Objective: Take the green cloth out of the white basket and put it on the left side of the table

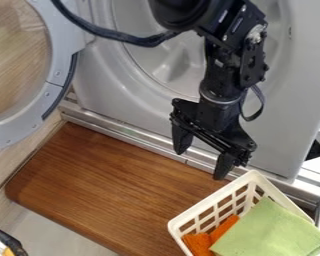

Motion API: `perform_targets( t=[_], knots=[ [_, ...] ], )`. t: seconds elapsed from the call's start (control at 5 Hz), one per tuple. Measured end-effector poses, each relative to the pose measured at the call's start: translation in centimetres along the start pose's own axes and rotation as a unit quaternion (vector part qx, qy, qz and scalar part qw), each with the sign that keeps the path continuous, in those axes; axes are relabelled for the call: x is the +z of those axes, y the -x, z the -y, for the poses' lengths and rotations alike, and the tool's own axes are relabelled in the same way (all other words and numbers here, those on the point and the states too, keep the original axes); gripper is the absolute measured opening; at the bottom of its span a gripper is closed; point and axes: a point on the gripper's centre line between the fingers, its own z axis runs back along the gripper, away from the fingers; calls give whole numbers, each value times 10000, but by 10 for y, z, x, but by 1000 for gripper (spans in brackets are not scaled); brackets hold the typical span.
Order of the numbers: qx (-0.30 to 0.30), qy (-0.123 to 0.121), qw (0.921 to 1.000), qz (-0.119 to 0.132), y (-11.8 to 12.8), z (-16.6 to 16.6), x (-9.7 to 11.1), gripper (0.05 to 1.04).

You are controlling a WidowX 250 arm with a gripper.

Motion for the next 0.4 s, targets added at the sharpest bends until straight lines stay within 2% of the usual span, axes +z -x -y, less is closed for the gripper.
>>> perform_targets(
  t=[0.2, 0.4],
  knots=[
    [-5, -15, 10000, -82, 2, 0, -5, 1001],
    [-484, -55, 9987, 124, 0, 21, 4, 1001]
  ],
)
